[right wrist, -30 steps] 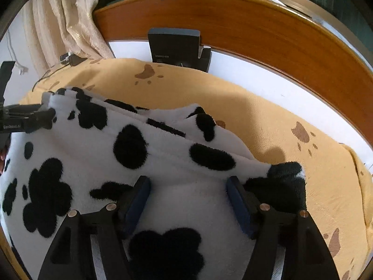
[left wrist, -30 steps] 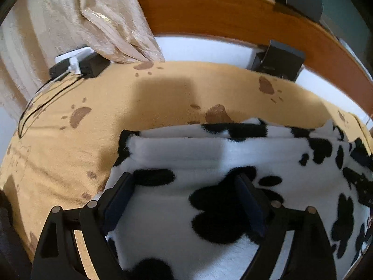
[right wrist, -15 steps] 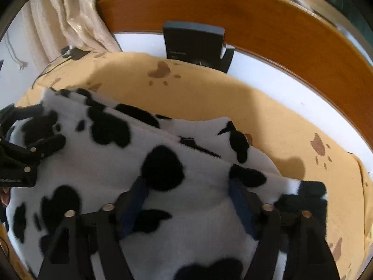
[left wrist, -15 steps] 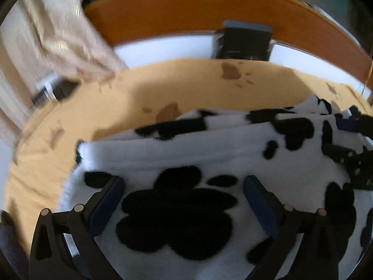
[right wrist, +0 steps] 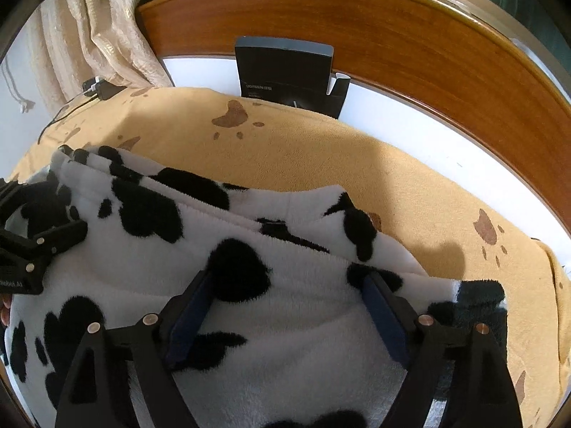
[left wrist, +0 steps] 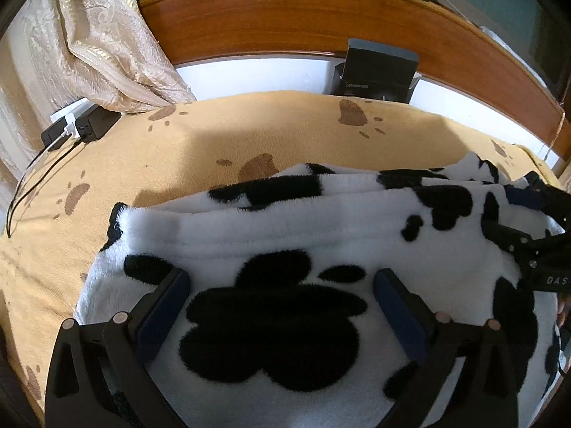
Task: Fold clothes
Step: 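Press the folded blanket flat with both grippers open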
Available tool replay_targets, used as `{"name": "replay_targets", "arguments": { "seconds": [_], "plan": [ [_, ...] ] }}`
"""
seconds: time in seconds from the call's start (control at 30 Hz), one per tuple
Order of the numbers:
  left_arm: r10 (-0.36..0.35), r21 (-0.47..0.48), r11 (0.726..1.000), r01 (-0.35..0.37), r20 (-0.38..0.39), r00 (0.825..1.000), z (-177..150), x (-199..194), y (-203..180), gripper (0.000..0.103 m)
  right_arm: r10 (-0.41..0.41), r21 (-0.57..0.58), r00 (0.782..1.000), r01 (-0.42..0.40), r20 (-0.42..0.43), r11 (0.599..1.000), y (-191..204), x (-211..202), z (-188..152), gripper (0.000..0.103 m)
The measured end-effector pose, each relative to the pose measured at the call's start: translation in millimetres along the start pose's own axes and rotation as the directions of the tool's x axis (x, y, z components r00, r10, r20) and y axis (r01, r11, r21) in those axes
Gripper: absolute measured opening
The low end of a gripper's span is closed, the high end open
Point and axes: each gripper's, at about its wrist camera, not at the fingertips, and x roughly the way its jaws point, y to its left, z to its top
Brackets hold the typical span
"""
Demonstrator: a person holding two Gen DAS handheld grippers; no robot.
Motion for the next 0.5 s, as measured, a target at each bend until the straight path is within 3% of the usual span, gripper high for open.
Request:
{"name": "replay_targets", "arguments": {
  "seconds": [0.3,0.4,0.5],
  "plan": [
    [-0.001,0.016,1.0,0.001,-0.005,1.0,-1.0,-1.5,-3.4,0.103,0.001,-0.009,1.0,-0.001,0.011,1.0,-1.9,-5.3,-6.8,0.087],
    [-0.052,-0.019,0.998,0.053,0.044,0.998,-7.0,-28.6,2.1,0.103,-0.004,-0.005,0.999,0.005,0.045,1.0,-3.0,-18.2,-9.9,0.087],
    [-0.125,-0.034,0.991,0.13,0.11,0.986,-23.1,-69.4,6.0,0.103,-0.005,0.039,0.99,-0.001,0.14,0.999,-11.5,-60.9,-26.0,0.087]
  ]
}}
